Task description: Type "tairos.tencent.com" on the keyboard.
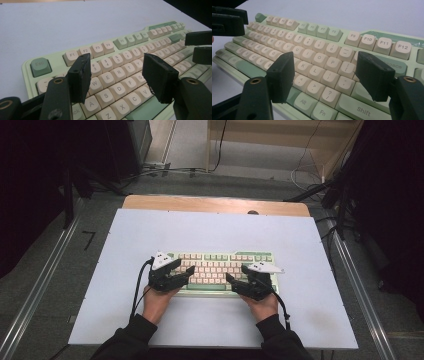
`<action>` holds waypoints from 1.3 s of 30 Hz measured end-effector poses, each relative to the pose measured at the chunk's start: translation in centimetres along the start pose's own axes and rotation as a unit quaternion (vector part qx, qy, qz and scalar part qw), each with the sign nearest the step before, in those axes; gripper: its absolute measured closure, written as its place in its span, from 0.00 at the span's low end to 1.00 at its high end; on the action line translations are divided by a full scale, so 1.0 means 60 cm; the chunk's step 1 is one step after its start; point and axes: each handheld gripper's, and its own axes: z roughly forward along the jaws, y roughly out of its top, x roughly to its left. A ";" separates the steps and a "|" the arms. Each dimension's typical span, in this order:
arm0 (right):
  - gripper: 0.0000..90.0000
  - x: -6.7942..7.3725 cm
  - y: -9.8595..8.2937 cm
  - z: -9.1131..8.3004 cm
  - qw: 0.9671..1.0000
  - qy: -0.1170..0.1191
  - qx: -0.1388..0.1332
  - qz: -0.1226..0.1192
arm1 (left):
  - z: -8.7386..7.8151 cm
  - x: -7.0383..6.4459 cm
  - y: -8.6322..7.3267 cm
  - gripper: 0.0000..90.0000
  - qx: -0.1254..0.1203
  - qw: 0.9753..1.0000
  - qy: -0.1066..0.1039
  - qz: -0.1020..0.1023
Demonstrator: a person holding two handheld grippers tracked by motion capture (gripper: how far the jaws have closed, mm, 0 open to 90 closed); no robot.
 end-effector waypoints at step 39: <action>0.34 -0.015 -0.013 -0.021 1.000 -0.020 -0.002 0.016 | 0.048 0.001 0.006 1.00 0.078 0.996 0.006 0.035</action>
